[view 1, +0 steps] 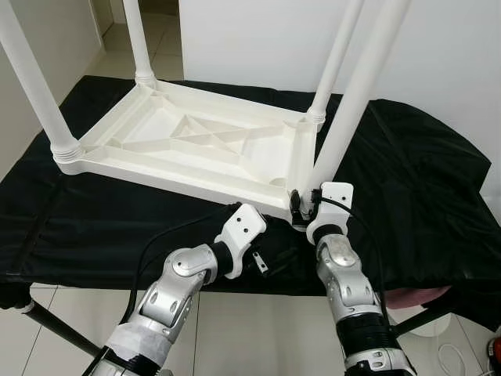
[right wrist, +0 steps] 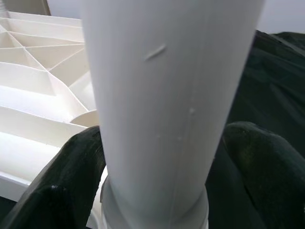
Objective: Building children table
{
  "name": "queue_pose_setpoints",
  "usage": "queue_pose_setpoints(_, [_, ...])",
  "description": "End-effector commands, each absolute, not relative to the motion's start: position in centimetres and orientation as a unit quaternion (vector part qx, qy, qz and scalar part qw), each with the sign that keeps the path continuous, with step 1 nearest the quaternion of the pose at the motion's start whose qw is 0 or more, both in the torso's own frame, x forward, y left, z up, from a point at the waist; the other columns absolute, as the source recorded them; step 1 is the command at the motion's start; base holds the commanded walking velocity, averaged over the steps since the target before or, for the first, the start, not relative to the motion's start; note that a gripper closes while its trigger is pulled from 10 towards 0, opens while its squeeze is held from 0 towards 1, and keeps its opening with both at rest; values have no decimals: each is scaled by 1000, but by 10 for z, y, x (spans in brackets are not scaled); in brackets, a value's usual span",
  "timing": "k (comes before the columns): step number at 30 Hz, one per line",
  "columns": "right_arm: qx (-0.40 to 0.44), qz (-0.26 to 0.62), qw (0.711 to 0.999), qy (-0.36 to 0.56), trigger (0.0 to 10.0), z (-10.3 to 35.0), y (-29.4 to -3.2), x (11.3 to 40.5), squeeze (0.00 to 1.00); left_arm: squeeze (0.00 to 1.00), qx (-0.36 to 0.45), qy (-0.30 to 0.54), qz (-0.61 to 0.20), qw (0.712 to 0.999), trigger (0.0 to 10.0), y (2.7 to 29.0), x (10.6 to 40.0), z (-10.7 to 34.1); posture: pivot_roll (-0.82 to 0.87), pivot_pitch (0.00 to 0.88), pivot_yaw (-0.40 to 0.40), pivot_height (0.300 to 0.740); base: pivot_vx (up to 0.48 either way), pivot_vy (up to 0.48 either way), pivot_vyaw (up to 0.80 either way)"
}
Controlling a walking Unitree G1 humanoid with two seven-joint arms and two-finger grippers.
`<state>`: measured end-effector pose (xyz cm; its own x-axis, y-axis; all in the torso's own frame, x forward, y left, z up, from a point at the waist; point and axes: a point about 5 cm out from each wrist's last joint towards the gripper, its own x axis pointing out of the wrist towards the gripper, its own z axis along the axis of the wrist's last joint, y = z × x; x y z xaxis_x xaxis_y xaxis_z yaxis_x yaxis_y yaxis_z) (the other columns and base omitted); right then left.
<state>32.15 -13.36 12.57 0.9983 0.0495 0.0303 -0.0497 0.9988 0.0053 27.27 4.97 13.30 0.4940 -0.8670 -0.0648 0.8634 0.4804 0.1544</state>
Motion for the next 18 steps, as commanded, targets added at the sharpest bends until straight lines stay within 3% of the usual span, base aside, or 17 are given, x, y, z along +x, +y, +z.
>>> queue_pose_setpoints(1, [-4, 51, 998, -22, 10000, 128, -139, 324, 0, 0, 94, -17, -448, 889, 10000, 59, 281, 133, -28, 0, -83, 740, 0, 0, 0])
queue_pose_setpoints(8, [-35, 85, 995, -37, 10000, 134, -153, 331, 0, 0, 105, -18, -404, 909, 10000, 75, 294, 135, -28, 0, -95, 740, 0, 0, 0])
queue_pose_setpoints(13, [-7, 123, 991, -42, 10000, 137, -152, 332, 0, 0, 123, -24, -416, 901, 10000, 75, 290, 128, -29, 0, -93, 740, 0, 0, 0])
queue_pose_setpoints(18, [-39, 176, 983, -45, 10000, 136, -155, 334, 0, 0, 115, -5, -444, 889, 10000, 72, 283, 124, -32, 0, -81, 740, 0, 0, 0])
